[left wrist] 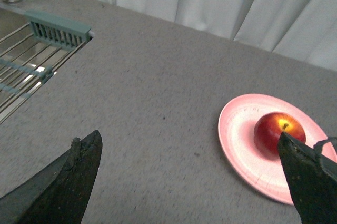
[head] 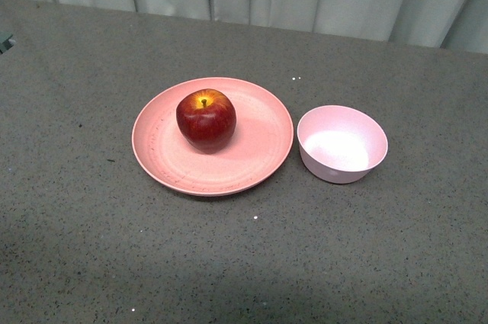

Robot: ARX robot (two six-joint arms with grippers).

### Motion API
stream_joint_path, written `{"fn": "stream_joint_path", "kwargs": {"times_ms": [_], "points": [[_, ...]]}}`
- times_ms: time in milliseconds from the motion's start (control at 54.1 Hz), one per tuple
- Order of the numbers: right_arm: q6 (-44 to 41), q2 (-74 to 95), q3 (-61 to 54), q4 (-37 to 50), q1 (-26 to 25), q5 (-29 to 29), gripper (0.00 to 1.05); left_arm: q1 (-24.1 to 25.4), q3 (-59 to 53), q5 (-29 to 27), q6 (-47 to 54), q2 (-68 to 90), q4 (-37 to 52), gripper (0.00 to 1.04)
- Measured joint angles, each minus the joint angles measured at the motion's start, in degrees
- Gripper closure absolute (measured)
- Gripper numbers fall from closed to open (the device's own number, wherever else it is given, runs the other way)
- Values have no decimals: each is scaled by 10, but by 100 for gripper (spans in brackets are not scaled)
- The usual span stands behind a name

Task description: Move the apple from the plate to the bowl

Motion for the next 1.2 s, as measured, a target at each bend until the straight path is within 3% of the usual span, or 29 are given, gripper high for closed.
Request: {"fn": "stream_joint_path", "kwargs": {"times_ms": [166,240,499,776,1201], "points": [[0,0,0,0,0,0,9,-33,84,44,-29,247,132,7],[0,0,0,0,0,0,9,-59,144,78,-47,362,135,7],[0,0,0,0,0,0,9,-141,318,121,-44,581,91,7],[0,0,0,0,0,0,9,-191,440,104,-29,716,59,7],[0,0,0,0,0,0,9,-196,525,51,-14,823,50,7]]}}
